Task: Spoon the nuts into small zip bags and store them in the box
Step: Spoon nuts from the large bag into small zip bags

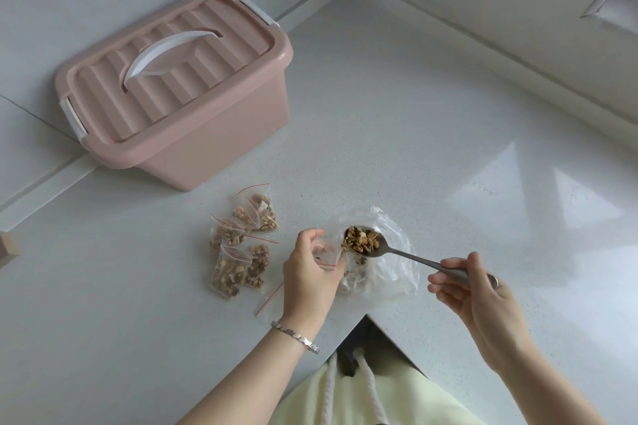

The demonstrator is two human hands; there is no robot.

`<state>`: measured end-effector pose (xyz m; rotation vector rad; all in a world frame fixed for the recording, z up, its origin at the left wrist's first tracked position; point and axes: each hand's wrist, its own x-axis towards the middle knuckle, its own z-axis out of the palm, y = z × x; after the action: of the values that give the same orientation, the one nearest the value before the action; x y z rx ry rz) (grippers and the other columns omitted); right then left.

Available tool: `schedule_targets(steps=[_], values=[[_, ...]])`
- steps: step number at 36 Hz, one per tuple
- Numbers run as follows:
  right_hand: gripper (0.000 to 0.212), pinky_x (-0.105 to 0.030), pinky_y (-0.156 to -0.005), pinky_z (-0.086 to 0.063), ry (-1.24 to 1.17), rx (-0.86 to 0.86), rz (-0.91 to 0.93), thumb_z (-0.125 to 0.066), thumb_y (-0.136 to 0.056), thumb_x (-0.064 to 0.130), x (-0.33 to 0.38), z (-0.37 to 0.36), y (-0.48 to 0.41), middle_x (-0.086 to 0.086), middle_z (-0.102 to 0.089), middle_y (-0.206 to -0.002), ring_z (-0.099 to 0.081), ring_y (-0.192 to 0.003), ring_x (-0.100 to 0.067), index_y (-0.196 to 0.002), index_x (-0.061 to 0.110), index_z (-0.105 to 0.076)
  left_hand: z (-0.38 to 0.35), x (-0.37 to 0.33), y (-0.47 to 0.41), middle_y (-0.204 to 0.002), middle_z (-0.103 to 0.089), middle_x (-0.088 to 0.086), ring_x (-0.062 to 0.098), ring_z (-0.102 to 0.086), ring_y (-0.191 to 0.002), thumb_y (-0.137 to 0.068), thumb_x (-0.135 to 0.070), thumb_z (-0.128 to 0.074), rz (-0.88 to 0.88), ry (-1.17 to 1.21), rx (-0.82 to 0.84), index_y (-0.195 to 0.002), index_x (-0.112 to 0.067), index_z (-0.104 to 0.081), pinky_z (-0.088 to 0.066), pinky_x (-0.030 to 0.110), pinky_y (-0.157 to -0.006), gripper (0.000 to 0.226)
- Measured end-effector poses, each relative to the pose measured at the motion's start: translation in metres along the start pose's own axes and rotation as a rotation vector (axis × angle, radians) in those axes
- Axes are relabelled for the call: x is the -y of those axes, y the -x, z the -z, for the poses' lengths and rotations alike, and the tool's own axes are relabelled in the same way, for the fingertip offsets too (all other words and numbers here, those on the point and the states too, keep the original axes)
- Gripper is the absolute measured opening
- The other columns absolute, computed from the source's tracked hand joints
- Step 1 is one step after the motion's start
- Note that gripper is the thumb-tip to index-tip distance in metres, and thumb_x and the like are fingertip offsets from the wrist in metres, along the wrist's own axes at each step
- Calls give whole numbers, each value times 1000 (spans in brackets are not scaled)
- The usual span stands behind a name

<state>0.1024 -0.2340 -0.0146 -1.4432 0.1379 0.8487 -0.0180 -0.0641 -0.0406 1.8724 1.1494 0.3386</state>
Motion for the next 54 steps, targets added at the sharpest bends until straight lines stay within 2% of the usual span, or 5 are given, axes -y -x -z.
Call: schedule_targets(steps=[8, 13, 32, 39, 54], values=[[76, -21, -57, -54, 42, 16, 185, -65, -46, 79, 14, -22, 17, -15, -69, -67, -67, -60, -21, -77, 10, -66, -1, -7, 0, -90, -57, -9, 6, -51, -83, -72, -19, -78, -21, -16, 12, -105, -16, -54, -38, 7, -69, 41], [43, -21, -56, -53, 111, -13, 306, -45, -80, 44, 18, -35, 23, -12, -68, -63, -66, -57, -22, -71, 7, -65, -2, -8, -1, -91, -61, -5, 9, -56, -82, -71, -21, -78, -17, -14, 25, -100, -15, -54, -42, 15, -71, 38], [38, -5, -69, -44, 590, 51, 811, -35, -95, 49, 15, -32, 38, 15, -66, -83, -63, -75, 3, -80, 29, -64, 1, -15, -2, -84, -59, -13, 3, -55, -78, -73, -22, -76, -25, 6, 4, -96, -20, -54, -38, 1, -65, 32], [39, -9, -58, -45, 573, -81, 544, -37, -83, 51, 12, -23, 26, 10, -67, -66, -63, -62, -5, -67, 27, -62, 12, -7, 0, -78, -54, -21, 16, -61, -76, -74, -20, -76, -73, -72, -178, -97, -22, -55, -51, 46, -78, 32], [20, -13, -68, -48, 715, -30, 444, -39, -88, 38, -38, -23, -15, 5, -68, -74, -61, -76, 0, -79, 37, -57, 0, 10, -10, -100, -58, -2, 18, -55, -97, -81, -20, -68, 73, -207, 147, -100, -18, -52, -46, 30, -82, 25]])
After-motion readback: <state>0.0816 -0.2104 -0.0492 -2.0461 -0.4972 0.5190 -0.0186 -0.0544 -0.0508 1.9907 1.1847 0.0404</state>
